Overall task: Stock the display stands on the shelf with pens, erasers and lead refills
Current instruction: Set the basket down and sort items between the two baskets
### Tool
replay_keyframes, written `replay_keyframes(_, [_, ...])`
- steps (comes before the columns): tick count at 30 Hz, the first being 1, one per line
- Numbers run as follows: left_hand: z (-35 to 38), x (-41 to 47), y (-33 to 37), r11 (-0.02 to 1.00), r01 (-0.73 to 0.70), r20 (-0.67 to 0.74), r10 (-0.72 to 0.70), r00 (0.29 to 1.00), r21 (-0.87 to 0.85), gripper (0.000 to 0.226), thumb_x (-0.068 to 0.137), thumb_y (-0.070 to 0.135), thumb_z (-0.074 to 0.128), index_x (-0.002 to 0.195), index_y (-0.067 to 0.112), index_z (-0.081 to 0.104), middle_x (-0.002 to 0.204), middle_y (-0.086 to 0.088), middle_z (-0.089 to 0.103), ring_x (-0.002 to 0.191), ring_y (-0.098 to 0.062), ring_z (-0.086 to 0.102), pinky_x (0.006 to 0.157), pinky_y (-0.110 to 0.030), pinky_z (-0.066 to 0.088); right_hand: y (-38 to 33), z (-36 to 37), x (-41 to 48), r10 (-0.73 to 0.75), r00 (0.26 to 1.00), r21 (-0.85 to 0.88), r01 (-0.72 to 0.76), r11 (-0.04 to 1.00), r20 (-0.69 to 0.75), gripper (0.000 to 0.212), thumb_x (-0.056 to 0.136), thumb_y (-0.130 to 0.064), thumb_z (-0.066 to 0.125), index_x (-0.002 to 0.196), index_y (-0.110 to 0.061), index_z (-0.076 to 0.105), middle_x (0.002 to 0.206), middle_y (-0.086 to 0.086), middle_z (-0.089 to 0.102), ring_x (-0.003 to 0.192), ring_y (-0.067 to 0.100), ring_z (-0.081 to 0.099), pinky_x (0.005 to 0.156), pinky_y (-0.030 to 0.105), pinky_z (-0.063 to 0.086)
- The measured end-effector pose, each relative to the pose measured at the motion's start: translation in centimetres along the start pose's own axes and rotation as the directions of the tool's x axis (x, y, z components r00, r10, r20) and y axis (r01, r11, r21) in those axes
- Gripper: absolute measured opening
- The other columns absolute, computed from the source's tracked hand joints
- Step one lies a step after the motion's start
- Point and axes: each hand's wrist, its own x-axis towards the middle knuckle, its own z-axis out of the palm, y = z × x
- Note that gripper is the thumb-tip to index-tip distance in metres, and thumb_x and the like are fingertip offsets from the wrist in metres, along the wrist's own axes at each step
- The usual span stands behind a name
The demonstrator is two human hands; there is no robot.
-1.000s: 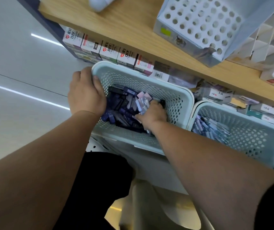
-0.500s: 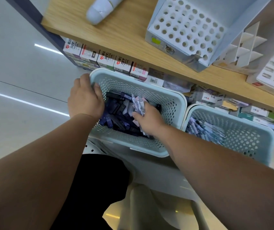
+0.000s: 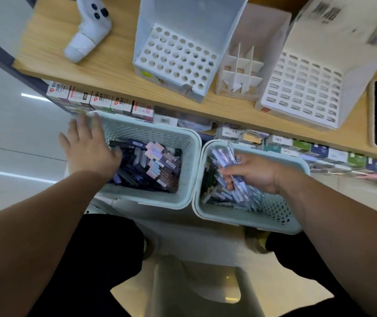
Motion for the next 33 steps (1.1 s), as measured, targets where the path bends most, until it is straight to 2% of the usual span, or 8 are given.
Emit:
replay_keyframes(3, [0.0,-1.4,4.9,0.962,-0.269,0.082,0.265,0.961,0.046,0.076,0.088,0.047,0.058,0.152,0.014,0.031,0.162,-0.02,0.02,0.145,-0.044,0.024,0.117,-0.062,0.021,3.6,-1.5,0.9,0.101,0.959,-0.081,-0.127,0.989,-0.266,0.049,0.093,-0.034,0.07,0.133,-0.012,0.052,0.108,0.01,0.07,0.103,0.028,0.064,0.108,0.046,0.043])
replay_keyframes(7, [0.1,-4.0,11.3,0.918,-0.383,0.12,0.394,0.911,-0.105,0.059,0.092,0.05,0.05,0.138,0.013,0.049,0.152,-0.019,0.034,0.132,-0.043,0.038,0.103,-0.056,0.039,7.0,-2.4,2.4,0.187,0.908,-0.188,-0.272,0.944,-0.374,0.079,0.098,-0.038,0.063,0.158,-0.005,0.023,0.157,0.017,0.04,0.134,0.036,0.048,0.102,0.034,0.041])
replay_keyframes(13, [2.4,-6.0,15.7,0.894,-0.104,0.336,0.269,0.903,-0.436,0.046,0.099,0.045,0.049,0.13,0.011,0.046,0.121,-0.014,0.054,0.108,-0.034,0.053,0.086,-0.04,0.041,9.4,-2.1,4.4,0.181,0.893,-0.166,-0.269,0.949,-0.412,0.072,0.101,-0.035,0.057,0.157,-0.005,0.024,0.158,0.017,0.036,0.129,0.036,0.052,0.103,0.036,0.045])
replay_keyframes(16, [3.6,-6.4,15.4,0.892,-0.056,0.373,0.244,0.895,-0.449,0.055,0.101,0.051,0.042,0.142,0.014,0.039,0.136,-0.014,0.052,0.12,-0.033,0.052,0.098,-0.044,0.045,10.7,-2.2,5.1,0.181,0.896,-0.136,-0.255,0.957,-0.405,0.064,0.099,-0.034,0.061,0.152,-0.009,0.035,0.146,0.017,0.051,0.106,0.03,0.064,0.092,0.032,0.05])
replay_keyframes(22, [4.3,-7.1,15.2,0.876,-0.041,0.347,0.233,0.908,-0.481,0.065,0.101,0.052,0.039,0.153,0.015,0.027,0.153,-0.014,0.04,0.136,-0.033,0.043,0.11,-0.051,0.039,12.2,-3.1,5.6,0.162,0.835,-0.165,-0.287,0.944,-0.525,0.08,0.088,-0.044,0.074,0.149,-0.007,0.036,0.138,0.018,0.057,0.104,0.032,0.065,0.089,0.034,0.053])
replay_keyframes(27, [4.8,-7.1,15.0,0.86,-0.041,0.333,0.24,0.912,-0.508,0.063,0.1,0.052,0.041,0.151,0.016,0.03,0.149,-0.013,0.043,0.13,-0.032,0.047,0.106,-0.048,0.041,12.5,-1.8,4.6,-0.182,0.718,-0.467,-0.22,0.857,-0.672,0.065,0.088,-0.044,0.07,0.14,-0.011,0.047,0.137,0.013,0.048,0.126,0.032,0.046,0.104,0.041,0.043])
replay_keyframes(29, [4.9,-7.0,14.9,0.863,-0.042,0.335,0.24,0.911,-0.504,0.064,0.1,0.054,0.04,0.151,0.017,0.03,0.148,-0.013,0.044,0.13,-0.032,0.047,0.106,-0.05,0.042,11.8,-0.3,4.5,-0.343,0.715,-0.607,-0.142,0.782,-0.609,0.05,0.091,-0.04,0.064,0.133,-0.015,0.052,0.129,0.009,0.049,0.122,0.029,0.045,0.101,0.042,0.042])
replay_keyframes(33, [5.1,-6.8,14.6,0.859,-0.04,0.336,0.242,0.91,-0.51,0.063,0.098,0.056,0.041,0.148,0.017,0.034,0.144,-0.012,0.047,0.125,-0.033,0.051,0.102,-0.05,0.044,9.5,2.8,5.9,-0.291,0.951,-0.537,0.191,0.821,-0.106,0.029,0.101,-0.035,0.055,0.125,-0.023,0.067,0.127,0.002,0.055,0.118,0.022,0.052,0.097,0.035,0.043])
